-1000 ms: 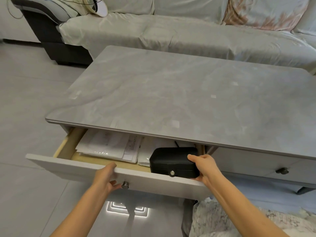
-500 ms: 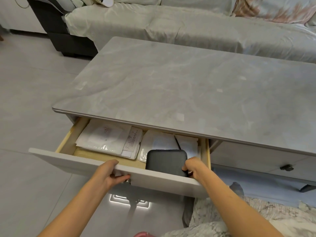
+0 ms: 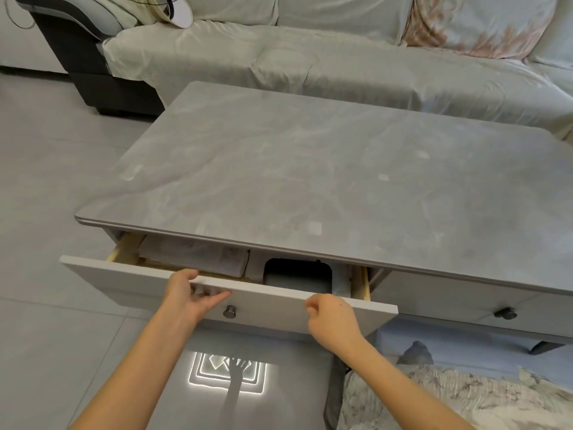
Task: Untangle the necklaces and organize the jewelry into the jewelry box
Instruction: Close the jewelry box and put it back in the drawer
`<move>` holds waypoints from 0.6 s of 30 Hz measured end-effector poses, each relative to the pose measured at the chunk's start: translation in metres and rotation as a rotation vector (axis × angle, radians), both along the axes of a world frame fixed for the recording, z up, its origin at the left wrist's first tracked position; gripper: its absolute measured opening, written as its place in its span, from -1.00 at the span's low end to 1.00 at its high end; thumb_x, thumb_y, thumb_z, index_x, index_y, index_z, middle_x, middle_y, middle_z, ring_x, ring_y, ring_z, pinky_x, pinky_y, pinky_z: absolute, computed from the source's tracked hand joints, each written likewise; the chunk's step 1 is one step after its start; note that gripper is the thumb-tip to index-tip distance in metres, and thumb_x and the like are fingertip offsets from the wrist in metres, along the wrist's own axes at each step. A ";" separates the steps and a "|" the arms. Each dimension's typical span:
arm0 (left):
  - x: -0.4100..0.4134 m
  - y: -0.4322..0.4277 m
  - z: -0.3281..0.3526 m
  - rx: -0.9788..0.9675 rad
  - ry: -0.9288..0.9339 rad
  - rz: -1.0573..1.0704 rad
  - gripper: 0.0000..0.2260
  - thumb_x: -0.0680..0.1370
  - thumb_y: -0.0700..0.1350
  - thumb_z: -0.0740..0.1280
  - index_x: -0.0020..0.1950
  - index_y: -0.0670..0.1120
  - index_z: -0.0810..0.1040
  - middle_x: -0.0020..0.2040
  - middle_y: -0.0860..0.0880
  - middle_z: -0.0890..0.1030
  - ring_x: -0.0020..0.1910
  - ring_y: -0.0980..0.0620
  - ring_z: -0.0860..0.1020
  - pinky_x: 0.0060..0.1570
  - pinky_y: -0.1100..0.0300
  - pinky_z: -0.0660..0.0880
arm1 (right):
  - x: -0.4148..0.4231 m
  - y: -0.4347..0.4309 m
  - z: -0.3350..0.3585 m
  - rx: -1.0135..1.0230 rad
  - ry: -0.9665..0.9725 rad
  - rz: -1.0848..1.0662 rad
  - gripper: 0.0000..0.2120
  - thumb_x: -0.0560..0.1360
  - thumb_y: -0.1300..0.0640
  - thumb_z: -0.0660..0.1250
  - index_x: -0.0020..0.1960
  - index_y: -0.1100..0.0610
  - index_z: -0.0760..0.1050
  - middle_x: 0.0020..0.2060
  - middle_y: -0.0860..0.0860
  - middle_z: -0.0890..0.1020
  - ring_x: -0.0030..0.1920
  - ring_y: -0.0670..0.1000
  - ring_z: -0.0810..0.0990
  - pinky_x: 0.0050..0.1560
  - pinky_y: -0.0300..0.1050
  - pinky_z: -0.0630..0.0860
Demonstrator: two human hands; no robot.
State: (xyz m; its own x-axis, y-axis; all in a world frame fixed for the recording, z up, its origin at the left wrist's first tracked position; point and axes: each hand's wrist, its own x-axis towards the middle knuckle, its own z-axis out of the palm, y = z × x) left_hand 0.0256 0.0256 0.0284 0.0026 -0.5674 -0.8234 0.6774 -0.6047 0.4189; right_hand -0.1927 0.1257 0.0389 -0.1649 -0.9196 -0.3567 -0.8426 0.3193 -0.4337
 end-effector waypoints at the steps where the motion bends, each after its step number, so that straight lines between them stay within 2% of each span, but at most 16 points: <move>1: -0.002 -0.002 0.001 -0.010 0.019 0.021 -0.63 0.61 -0.15 0.10 0.41 -0.20 0.22 0.35 -0.20 0.36 0.30 -0.21 0.39 0.27 -0.29 0.30 | 0.000 -0.003 -0.002 -0.006 0.006 0.005 -0.69 0.53 0.24 0.15 0.22 0.13 0.50 0.11 0.07 0.60 0.12 0.04 0.53 0.13 -0.17 0.43; 4: -0.011 -0.009 0.008 -0.053 0.047 0.066 -0.59 0.65 -0.06 0.04 0.46 -0.19 0.18 0.39 -0.18 0.35 0.36 -0.18 0.35 0.35 -0.20 0.24 | -0.003 -0.010 -0.006 -0.006 -0.005 0.009 -0.56 0.51 0.29 0.15 0.38 0.10 0.36 0.24 0.06 0.53 0.23 0.05 0.48 0.20 -0.18 0.38; 8: -0.018 -0.021 0.008 -0.072 0.118 0.125 -0.52 0.65 0.01 0.00 0.51 -0.19 0.08 0.45 -0.18 0.27 0.42 -0.19 0.27 0.41 -0.17 0.16 | -0.010 -0.025 -0.015 -0.024 -0.020 0.020 -0.48 0.46 0.35 0.15 0.40 0.13 0.32 0.27 0.09 0.50 0.28 0.08 0.42 0.23 -0.16 0.36; 11: -0.022 -0.031 0.009 -0.073 0.158 0.162 -0.54 0.65 0.02 -0.02 0.50 -0.18 0.13 0.44 -0.17 0.30 0.42 -0.17 0.28 0.40 -0.17 0.17 | -0.016 -0.034 -0.017 -0.045 0.018 0.083 -0.45 0.43 0.35 0.17 0.41 0.14 0.30 0.29 0.08 0.47 0.28 0.11 0.39 0.24 -0.13 0.34; 15: -0.025 -0.044 0.006 -0.072 0.223 0.192 -0.54 0.66 0.03 -0.08 0.51 -0.16 0.11 0.47 -0.17 0.24 0.44 -0.16 0.25 0.37 -0.16 0.16 | -0.023 -0.044 -0.017 -0.055 0.183 0.185 -0.38 0.44 0.28 0.18 0.48 0.10 0.16 0.40 0.03 0.34 0.38 0.09 0.27 0.43 -0.05 0.09; 18: -0.026 -0.046 0.010 -0.073 0.232 0.184 -0.55 0.66 0.04 -0.10 0.50 -0.14 0.14 0.43 -0.16 0.30 0.33 -0.14 0.35 0.36 -0.16 0.18 | -0.027 -0.048 -0.012 -0.009 0.201 0.221 -0.36 0.45 0.27 0.17 0.50 0.08 0.11 0.45 0.03 0.27 0.43 0.07 0.20 0.47 0.06 -0.04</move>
State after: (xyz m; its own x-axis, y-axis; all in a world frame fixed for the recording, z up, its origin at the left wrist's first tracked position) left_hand -0.0004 -0.0204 0.0381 -0.0721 -0.6325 -0.7712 0.8555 -0.4367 0.2781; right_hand -0.2201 0.0782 0.0265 -0.0272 -0.9439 -0.3292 -0.9605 0.1159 -0.2532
